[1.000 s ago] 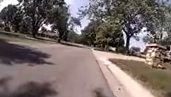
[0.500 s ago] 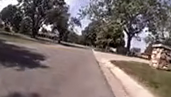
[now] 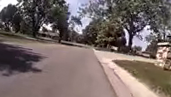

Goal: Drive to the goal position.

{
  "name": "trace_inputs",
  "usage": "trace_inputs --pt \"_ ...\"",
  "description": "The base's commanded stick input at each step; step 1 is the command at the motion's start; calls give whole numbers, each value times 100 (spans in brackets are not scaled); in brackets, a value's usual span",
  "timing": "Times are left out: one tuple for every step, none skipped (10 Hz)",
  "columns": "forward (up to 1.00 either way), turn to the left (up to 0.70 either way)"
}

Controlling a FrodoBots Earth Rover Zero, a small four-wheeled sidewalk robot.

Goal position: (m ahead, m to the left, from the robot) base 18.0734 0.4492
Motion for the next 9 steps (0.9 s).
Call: trace_inputs --pt "70 0" --pt "70 0" --pt "70 0" --pt "70 0" --pt "70 0" --pt "70 0" --pt "70 0" --pt "70 0" --pt "70 0"
